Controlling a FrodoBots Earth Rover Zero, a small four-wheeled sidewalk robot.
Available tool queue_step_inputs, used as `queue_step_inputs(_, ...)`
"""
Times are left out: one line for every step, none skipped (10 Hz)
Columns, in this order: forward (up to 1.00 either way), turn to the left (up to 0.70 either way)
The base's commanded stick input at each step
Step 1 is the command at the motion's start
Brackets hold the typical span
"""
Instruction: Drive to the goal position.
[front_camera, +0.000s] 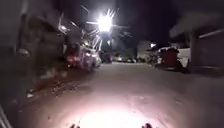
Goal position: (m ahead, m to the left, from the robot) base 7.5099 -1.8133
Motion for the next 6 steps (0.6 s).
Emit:
queue_step_inputs(0.85,0.0)
queue_step_inputs(0.85,0.0)
queue_step_inputs(0.85,0.0)
queue_step_inputs(0.85,0.0)
queue_step_inputs(0.85,0.0)
queue_step_inputs(0.85,0.0)
